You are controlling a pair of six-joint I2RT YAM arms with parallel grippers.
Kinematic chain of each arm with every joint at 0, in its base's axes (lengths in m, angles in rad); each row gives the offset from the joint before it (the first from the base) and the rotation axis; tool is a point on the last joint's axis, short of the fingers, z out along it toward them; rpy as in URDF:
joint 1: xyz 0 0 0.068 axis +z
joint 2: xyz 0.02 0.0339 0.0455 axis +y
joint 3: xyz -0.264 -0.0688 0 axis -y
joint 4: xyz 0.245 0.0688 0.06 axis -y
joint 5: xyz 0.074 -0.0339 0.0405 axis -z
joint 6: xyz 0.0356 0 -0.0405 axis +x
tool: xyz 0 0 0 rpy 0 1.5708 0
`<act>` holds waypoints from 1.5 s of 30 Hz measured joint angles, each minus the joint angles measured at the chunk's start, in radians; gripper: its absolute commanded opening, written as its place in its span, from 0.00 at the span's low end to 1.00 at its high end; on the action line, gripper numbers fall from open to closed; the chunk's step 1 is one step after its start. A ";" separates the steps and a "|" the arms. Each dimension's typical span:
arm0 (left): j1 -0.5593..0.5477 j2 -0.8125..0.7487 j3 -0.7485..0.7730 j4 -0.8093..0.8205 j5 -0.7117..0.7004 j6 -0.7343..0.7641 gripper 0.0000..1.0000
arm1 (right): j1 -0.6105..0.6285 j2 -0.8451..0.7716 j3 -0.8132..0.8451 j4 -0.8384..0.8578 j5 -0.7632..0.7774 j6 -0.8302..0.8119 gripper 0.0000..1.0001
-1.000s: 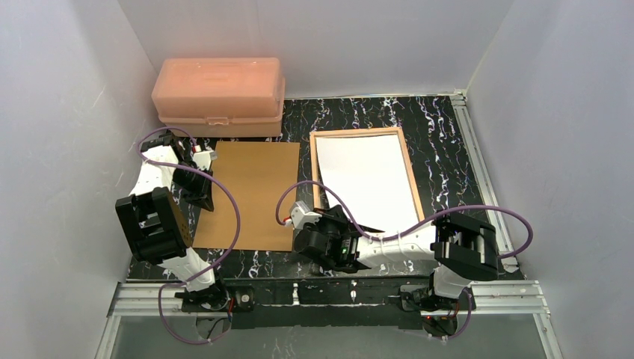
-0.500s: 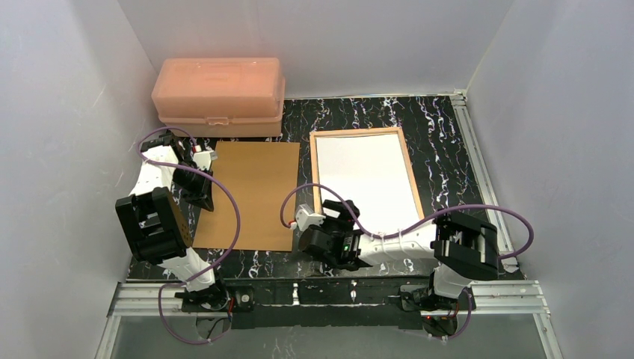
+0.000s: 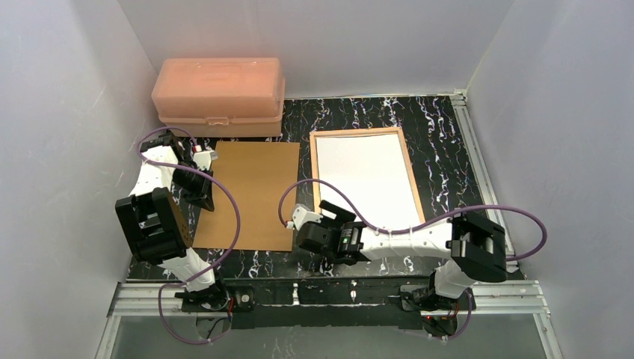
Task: Put the photo into the frame
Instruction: Turn over the photo from the photo frame, then adjust the photo frame at the center of the board.
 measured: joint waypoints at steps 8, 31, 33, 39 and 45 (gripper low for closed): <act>0.001 0.000 0.000 -0.013 0.007 0.000 0.08 | 0.000 -0.097 0.021 -0.165 -0.035 0.232 0.95; 0.001 0.000 0.003 -0.025 0.037 -0.002 0.08 | -0.464 -0.391 -0.179 -0.385 -0.307 0.867 0.14; 0.001 0.000 0.006 -0.026 0.039 -0.002 0.08 | -0.495 -0.393 -0.200 -0.407 -0.318 0.880 0.14; 0.001 0.000 0.029 -0.037 0.049 -0.001 0.08 | -0.594 -0.389 -0.223 -0.421 -0.348 0.890 0.12; 0.001 0.002 0.057 -0.049 0.062 -0.001 0.08 | -0.653 -0.389 -0.241 -0.405 -0.374 0.886 0.10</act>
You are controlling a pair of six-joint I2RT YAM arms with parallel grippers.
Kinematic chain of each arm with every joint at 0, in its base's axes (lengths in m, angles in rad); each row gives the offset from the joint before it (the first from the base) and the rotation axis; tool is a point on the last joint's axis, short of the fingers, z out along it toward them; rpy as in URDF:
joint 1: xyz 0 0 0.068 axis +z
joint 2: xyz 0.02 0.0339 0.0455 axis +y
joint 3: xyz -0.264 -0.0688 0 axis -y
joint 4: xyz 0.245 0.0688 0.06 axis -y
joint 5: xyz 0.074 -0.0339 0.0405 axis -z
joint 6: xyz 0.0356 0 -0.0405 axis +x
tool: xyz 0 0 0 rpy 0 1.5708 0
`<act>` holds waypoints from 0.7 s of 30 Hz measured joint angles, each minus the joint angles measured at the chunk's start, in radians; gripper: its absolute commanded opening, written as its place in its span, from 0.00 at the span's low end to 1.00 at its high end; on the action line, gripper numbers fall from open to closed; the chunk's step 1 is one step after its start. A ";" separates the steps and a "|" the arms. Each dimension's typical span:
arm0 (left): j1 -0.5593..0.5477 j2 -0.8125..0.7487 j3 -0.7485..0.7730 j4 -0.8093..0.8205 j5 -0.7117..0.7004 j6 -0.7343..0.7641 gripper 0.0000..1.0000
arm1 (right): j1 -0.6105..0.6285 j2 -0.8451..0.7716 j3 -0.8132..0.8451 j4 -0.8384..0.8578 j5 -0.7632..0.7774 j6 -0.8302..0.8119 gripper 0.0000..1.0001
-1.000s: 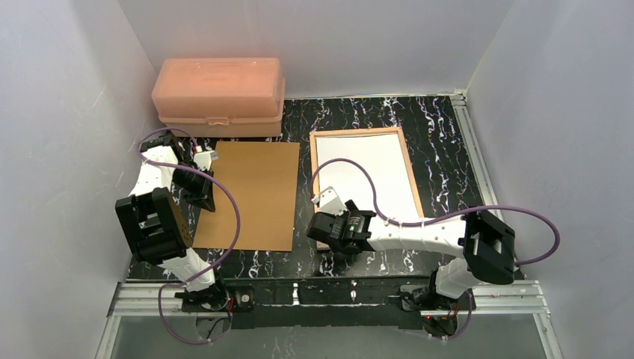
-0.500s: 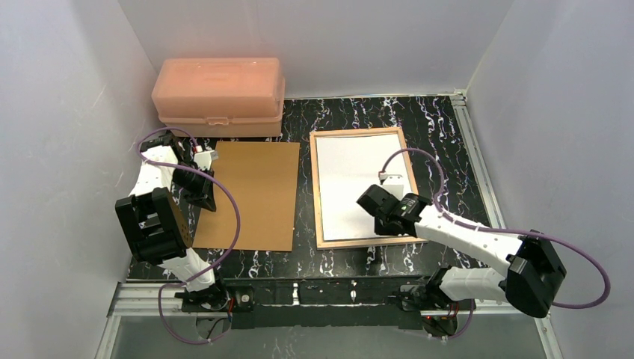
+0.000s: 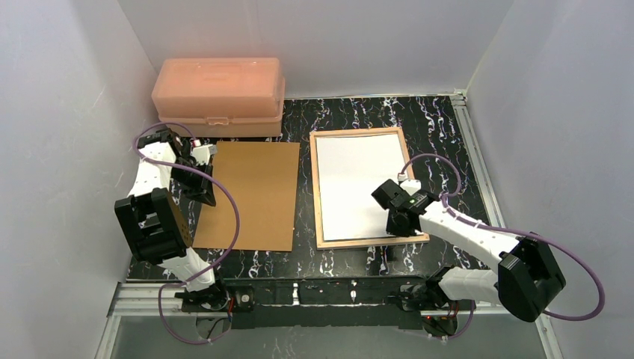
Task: Put the photo into the frame
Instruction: Adjust the photo frame at the center of the board.
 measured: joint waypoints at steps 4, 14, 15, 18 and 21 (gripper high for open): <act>0.000 0.004 0.015 -0.007 0.010 0.000 0.08 | -0.008 -0.004 -0.042 0.011 -0.023 0.003 0.10; -0.004 0.016 0.033 -0.027 0.029 -0.002 0.08 | -0.016 -0.046 -0.095 0.047 -0.043 0.012 0.08; -0.007 0.016 0.033 -0.028 0.029 -0.002 0.08 | -0.018 -0.046 -0.095 0.048 -0.045 0.012 0.08; -0.018 0.016 0.033 -0.028 0.029 -0.004 0.08 | -0.028 -0.046 -0.095 0.050 -0.052 0.011 0.08; -0.041 0.016 0.033 -0.028 0.029 -0.005 0.08 | -0.044 -0.046 -0.095 0.053 -0.066 0.008 0.08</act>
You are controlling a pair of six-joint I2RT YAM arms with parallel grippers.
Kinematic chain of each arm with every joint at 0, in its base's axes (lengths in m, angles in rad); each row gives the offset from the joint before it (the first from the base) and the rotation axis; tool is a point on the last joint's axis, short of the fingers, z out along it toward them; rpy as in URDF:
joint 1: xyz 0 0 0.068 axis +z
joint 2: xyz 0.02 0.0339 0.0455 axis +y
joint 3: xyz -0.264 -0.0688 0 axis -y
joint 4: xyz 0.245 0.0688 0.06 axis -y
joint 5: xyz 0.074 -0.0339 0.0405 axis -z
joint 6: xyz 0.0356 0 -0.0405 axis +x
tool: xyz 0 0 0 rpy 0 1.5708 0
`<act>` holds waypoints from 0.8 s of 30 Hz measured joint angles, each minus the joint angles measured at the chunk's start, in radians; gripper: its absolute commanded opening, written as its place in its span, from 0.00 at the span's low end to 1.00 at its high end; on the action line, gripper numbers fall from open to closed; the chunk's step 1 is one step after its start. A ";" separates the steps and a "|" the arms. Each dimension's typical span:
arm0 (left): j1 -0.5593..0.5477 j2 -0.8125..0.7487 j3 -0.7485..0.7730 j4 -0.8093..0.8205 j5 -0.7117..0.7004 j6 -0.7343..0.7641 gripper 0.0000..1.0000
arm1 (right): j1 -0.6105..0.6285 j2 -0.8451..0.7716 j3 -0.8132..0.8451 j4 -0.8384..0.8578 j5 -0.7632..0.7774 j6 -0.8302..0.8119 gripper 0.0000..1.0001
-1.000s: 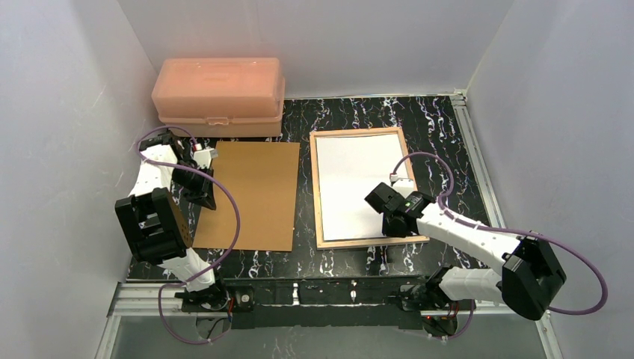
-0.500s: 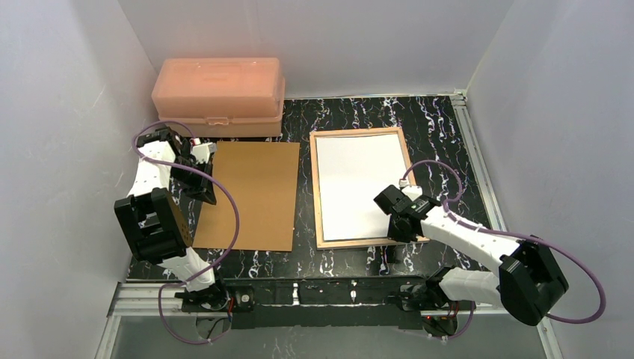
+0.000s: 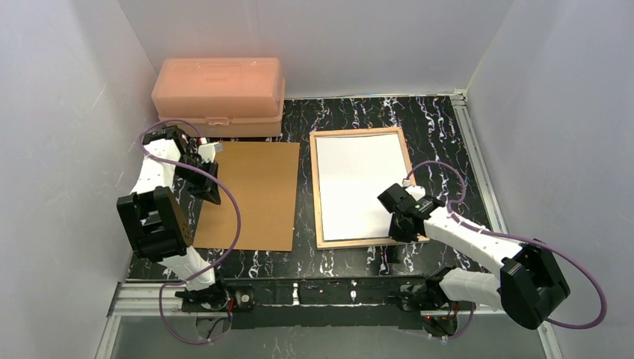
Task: Put the photo into the frame
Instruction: Adjust the photo frame at the center of the board.
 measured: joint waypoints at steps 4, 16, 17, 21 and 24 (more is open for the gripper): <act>-0.039 0.000 0.000 0.000 -0.001 -0.007 0.08 | -0.028 -0.001 0.000 0.003 -0.026 -0.007 0.08; -0.261 0.001 0.000 0.021 -0.014 -0.060 0.09 | -0.069 0.012 -0.004 0.102 -0.034 -0.027 0.05; -0.295 0.003 0.000 0.026 -0.018 -0.069 0.09 | -0.069 0.013 -0.005 0.111 -0.033 -0.027 0.05; -0.414 0.068 0.066 0.025 -0.023 -0.106 0.09 | -0.071 0.010 -0.010 0.127 -0.028 -0.024 0.05; -0.484 0.168 0.194 0.030 -0.030 -0.135 0.10 | -0.072 0.000 -0.018 0.132 -0.027 -0.017 0.05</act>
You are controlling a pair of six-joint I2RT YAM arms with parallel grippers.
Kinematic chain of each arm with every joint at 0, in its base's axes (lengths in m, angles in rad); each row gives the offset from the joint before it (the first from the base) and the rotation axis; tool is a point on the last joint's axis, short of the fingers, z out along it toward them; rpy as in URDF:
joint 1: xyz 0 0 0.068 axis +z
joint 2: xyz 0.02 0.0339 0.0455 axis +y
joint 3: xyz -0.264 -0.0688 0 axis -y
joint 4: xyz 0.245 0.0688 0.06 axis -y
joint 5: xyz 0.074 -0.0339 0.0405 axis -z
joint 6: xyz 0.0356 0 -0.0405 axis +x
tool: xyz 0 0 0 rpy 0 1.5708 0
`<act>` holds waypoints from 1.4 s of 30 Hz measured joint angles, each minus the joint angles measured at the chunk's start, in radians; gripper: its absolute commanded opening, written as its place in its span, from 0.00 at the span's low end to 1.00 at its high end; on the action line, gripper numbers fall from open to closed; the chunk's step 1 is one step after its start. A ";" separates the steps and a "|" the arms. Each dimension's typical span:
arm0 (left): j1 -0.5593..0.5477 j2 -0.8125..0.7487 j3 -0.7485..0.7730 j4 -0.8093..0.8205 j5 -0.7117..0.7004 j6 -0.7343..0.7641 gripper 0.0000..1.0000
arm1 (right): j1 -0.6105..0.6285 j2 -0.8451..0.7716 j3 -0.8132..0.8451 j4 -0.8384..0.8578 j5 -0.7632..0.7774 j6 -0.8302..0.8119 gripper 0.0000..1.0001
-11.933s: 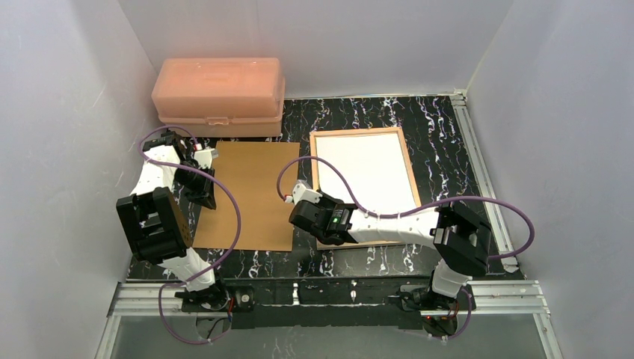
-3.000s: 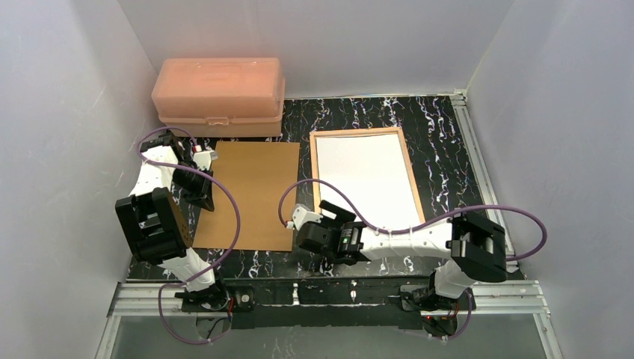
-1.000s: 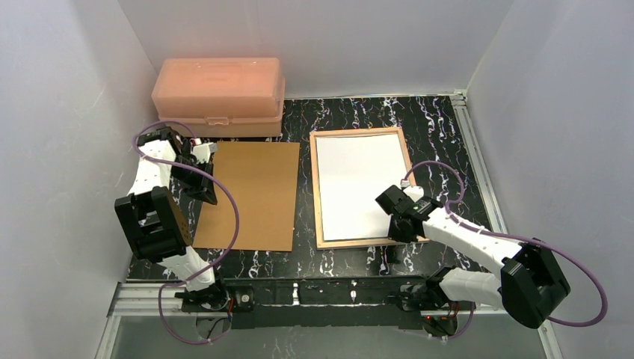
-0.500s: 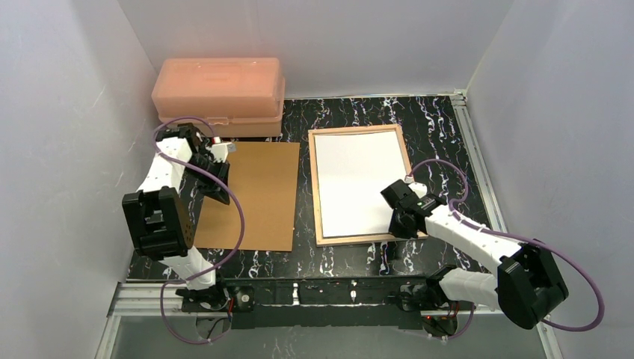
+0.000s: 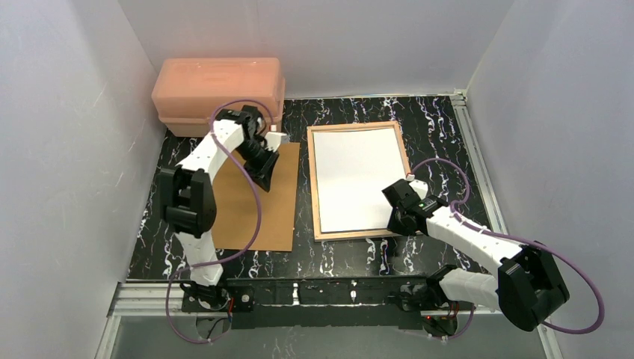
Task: Put the photo into the frame
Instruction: Adjust the photo frame at the center of the board.
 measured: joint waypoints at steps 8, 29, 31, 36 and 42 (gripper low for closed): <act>-0.152 0.265 0.250 0.030 -0.016 -0.043 0.10 | -0.004 -0.013 -0.013 0.010 -0.001 0.014 0.05; -0.328 0.381 0.224 0.134 -0.002 -0.099 0.10 | -0.034 0.002 -0.016 0.050 -0.018 0.012 0.04; -0.331 0.381 0.217 0.141 -0.002 -0.100 0.09 | -0.043 0.023 -0.007 0.077 -0.018 0.011 0.04; -0.332 0.380 0.201 0.148 -0.016 -0.095 0.09 | -0.050 0.060 0.026 0.104 -0.032 -0.015 0.10; -0.317 0.326 0.170 0.125 -0.031 -0.081 0.09 | -0.050 -0.024 0.069 0.067 -0.061 -0.045 0.40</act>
